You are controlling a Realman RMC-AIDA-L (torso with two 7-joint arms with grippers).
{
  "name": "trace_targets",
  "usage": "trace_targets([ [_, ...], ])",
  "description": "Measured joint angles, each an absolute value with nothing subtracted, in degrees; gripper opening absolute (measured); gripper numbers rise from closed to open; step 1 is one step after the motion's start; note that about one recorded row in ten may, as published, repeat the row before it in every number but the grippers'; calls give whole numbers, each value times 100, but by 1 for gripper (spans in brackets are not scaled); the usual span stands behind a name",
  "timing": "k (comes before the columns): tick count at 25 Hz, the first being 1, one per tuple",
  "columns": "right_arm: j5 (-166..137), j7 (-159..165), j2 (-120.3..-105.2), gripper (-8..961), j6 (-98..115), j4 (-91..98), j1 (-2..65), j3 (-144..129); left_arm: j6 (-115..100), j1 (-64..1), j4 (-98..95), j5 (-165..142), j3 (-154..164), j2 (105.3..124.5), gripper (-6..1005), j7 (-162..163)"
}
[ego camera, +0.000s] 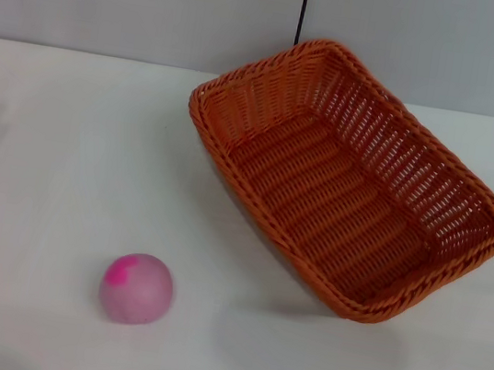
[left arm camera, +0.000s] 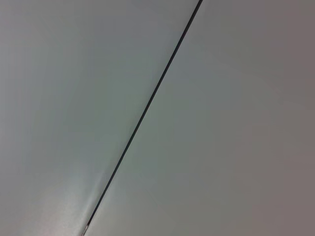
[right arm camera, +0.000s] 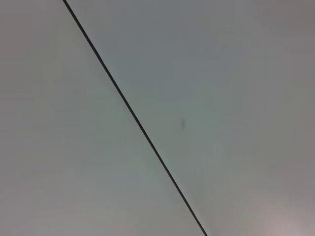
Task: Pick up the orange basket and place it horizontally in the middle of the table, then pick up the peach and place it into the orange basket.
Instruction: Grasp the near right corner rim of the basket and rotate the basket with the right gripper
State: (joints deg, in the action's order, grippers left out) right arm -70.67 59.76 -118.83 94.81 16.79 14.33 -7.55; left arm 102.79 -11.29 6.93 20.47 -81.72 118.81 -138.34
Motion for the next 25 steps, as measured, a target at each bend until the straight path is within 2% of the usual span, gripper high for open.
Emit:
trace_targets([
  [14, -7068, 5976, -11881, 494, 9474, 1670, 1452, -776, 10273, -1161, 698, 2048, -8174, 11883, 823, -13834],
  [18, -7275, 6128, -11834, 494, 9473, 1814, 1477, -880, 10260, -1169, 717, 2036, -8157, 11881, 821, -13834],
  [20, -7630, 6578, -11740, 494, 9439, 2158, 1514, -1078, 10257, -1169, 722, 2011, -8142, 11874, 820, -13834],
  [21, -8067, 7351, -11588, 493, 9344, 2612, 1612, -1309, 10256, -1170, 728, 1992, -8135, 11868, 820, -13834],
  [22, -8067, 7351, -11588, 493, 9344, 2612, 1612, -1309, 10256, -1170, 728, 1992, -8135, 11868, 819, -13834],
  [25, -9101, 8921, -11215, 493, 9258, 3459, 1931, -1660, 10256, -1169, 723, 1990, -8132, 11859, 818, -13834],
])
